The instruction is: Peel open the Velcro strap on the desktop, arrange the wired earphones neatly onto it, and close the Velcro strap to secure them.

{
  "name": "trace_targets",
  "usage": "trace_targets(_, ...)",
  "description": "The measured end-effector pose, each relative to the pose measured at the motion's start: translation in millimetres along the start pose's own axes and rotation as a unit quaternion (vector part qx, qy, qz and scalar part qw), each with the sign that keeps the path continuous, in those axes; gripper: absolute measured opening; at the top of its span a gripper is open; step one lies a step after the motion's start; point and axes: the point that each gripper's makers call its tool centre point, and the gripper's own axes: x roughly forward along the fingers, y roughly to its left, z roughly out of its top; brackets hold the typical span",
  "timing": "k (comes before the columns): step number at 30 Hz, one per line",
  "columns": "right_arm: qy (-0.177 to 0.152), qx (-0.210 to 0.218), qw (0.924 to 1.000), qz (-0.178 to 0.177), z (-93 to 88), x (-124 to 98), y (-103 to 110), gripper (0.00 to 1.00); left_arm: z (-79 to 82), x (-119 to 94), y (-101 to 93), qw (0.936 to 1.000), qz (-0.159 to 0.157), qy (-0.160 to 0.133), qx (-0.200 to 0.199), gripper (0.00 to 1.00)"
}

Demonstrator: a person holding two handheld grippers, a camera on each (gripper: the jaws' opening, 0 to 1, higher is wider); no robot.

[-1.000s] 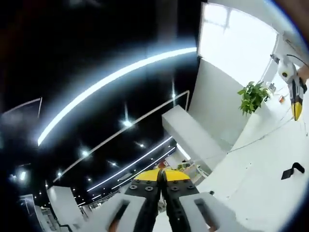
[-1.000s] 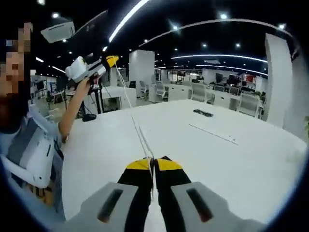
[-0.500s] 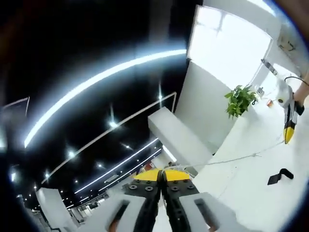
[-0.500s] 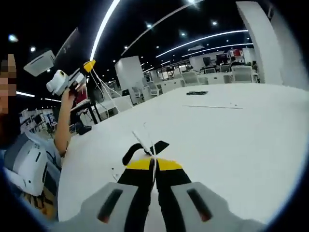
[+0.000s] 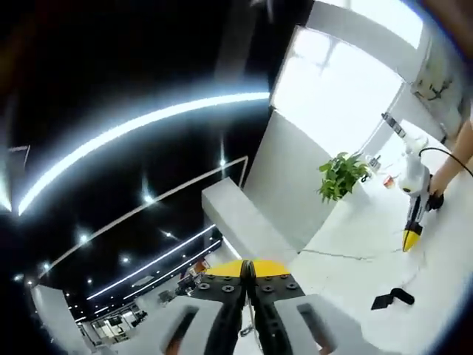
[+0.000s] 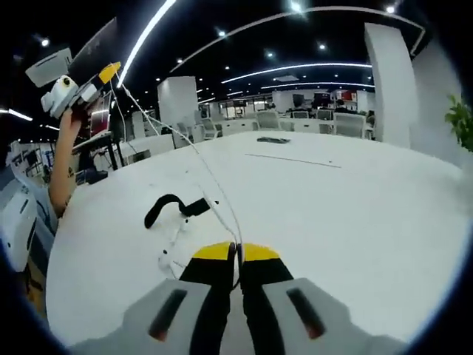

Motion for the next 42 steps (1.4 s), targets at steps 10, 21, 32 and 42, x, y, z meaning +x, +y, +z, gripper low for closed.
trace_targets(10,0.016,-0.032,0.9991,-0.02,-2.2,9,0,0.08,-7.8,-6,-79.6,0.9931,-0.114,0.01,-0.028,0.05)
trace_targets(21,0.011,-0.064,0.9973,-0.033,11.5,-3,-1,0.12,5.3,-4,-118.4,0.9828,-0.172,-0.012,-0.067,0.05)
trace_targets(32,-0.01,-0.055,0.9979,-0.032,25.0,-9,0,0.14,34.7,1,-133.3,0.9731,-0.195,-0.058,-0.109,0.05)
trace_targets(42,-0.033,-0.044,0.9983,-0.021,39.1,-15,6,0.14,27.9,2,-175.5,0.9569,-0.259,-0.038,-0.126,0.05)
